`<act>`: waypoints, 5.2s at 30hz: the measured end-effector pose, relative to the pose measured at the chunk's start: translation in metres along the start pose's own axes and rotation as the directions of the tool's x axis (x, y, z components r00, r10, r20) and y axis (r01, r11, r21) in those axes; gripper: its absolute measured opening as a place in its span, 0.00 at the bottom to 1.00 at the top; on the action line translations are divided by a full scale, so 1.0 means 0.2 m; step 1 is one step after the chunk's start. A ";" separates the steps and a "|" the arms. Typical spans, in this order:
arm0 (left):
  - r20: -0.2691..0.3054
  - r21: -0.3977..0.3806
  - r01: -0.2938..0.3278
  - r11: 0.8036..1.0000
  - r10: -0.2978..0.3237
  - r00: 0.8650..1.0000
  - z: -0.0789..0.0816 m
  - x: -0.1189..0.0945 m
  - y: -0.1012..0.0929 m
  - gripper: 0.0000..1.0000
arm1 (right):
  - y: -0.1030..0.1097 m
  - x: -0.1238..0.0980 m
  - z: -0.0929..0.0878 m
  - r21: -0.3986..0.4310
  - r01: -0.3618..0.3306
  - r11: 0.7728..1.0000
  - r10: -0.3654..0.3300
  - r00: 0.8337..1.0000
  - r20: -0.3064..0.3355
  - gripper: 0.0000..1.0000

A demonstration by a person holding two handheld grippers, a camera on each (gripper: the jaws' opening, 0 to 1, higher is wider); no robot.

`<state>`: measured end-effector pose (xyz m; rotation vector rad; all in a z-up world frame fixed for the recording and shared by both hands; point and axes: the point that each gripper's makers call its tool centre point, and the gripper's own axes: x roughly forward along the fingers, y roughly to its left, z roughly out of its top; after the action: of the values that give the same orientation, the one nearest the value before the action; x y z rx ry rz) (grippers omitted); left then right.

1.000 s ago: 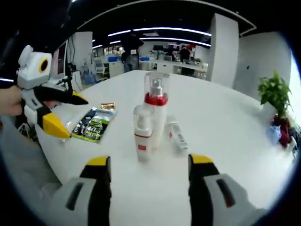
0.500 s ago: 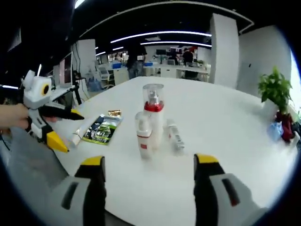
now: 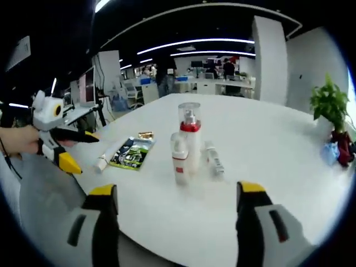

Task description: Arrange the skincare products in the storage area until every visible bottle or jar stands upright without overlapping.

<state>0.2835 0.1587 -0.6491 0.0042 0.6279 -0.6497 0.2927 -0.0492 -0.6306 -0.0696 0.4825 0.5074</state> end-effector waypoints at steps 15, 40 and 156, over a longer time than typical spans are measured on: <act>0.030 -0.083 -0.094 0.992 0.096 0.995 -0.04 -0.17 0.12 0.97 | 0.09 -0.04 0.04 0.042 -0.053 0.998 0.051 0.998 0.049 1.00; -0.035 -0.134 -0.183 0.974 0.180 0.983 -0.08 -0.21 0.25 0.94 | 0.07 -0.04 0.04 -0.011 -0.004 1.000 0.005 0.998 0.063 0.98; 0.080 0.072 -0.211 0.975 0.205 0.975 0.21 -0.07 0.04 0.29 | 0.39 -0.02 0.25 0.067 -0.252 0.966 0.240 0.960 0.143 0.59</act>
<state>0.3038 0.1649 -0.6086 0.1199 0.5230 -0.4695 0.2736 0.0263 -0.5795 0.1070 0.3816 0.7304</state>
